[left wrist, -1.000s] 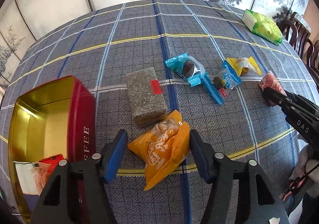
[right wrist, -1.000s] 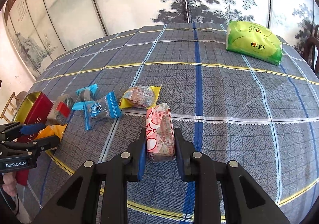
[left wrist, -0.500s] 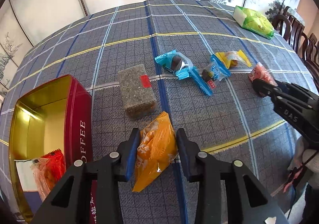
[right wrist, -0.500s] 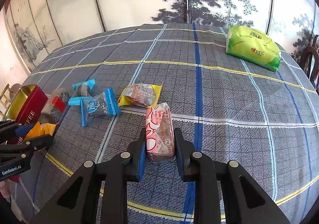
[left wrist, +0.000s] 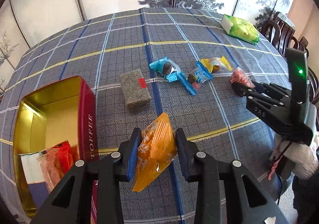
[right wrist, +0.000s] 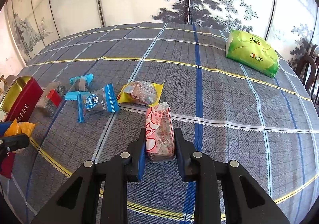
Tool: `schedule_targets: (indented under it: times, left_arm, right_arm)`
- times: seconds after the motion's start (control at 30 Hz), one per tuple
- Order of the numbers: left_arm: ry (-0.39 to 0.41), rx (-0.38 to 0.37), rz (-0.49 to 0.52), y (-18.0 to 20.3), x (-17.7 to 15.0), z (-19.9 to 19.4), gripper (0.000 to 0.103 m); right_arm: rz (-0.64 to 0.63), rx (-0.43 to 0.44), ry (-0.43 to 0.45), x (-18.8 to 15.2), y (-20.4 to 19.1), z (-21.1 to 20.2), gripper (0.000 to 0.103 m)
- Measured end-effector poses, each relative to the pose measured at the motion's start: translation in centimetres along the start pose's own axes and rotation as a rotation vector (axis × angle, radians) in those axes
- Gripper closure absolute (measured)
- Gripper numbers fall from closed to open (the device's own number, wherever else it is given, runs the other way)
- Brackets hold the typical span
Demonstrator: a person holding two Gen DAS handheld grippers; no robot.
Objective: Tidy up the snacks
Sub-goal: 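Carry the orange bag into the gold tin with the left gripper and release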
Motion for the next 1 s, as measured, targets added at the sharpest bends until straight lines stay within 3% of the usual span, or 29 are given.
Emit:
schedule_targets:
  times: [0.23, 0.47, 0.83, 1.0]
  left_arm:
    - [0.039, 0.038, 0.001, -1.6, 0.3, -2.8, 0.071]
    - [0.042, 0.122, -0.045, -6.3, 0.0, -4.1, 0.071]
    - [-0.028, 0.234, -0.162, -16.2, -2.2, -2.5, 0.071]
    - [-0.075, 0.261, -0.186, -18.9, -3.0, -0.7, 0.071]
  right_arm:
    - [-0.003, -0.003, 0.001, 0.0, 0.0, 0.0, 0.076]
    - [-0.005, -0.006, 0.002, 0.0, -0.1, 0.0, 0.076]
    - [-0.007, -0.008, 0.002, 0.0, -0.1, 0.0, 0.076]
    - [-0.008, -0.008, 0.003, 0.0, -0.1, 0.1, 0.076]
Point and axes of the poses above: each gripper's, at about its wrist camera, not at the fingertips, and z roughly the way its jaws point, y to its right, x to its top, the point moved 5 cm from there along z, roughly the way its jaws point, and after that the axes turned 14 degrees about z, right-handed, at the moved point
